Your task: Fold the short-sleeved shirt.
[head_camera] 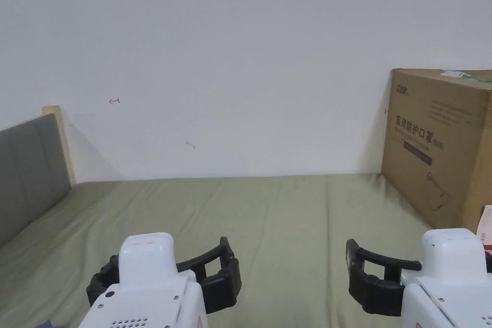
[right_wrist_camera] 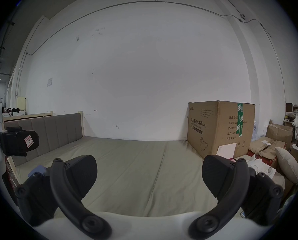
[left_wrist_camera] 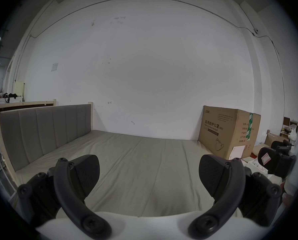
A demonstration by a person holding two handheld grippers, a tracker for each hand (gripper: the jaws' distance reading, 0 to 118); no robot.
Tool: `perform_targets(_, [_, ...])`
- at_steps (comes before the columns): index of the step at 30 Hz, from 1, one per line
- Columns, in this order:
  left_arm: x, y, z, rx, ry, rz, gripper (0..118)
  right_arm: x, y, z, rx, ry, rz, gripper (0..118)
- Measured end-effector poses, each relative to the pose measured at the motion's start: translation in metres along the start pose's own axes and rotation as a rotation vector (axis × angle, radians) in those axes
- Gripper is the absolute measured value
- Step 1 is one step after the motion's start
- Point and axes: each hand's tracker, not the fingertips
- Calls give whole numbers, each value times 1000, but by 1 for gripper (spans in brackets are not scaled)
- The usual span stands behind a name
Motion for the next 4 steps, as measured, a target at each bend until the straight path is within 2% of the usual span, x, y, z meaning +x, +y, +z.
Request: perform_targets(4, [4,-3,-3,-19,19,-25,115,-1,-1,0,-7,8,0,118])
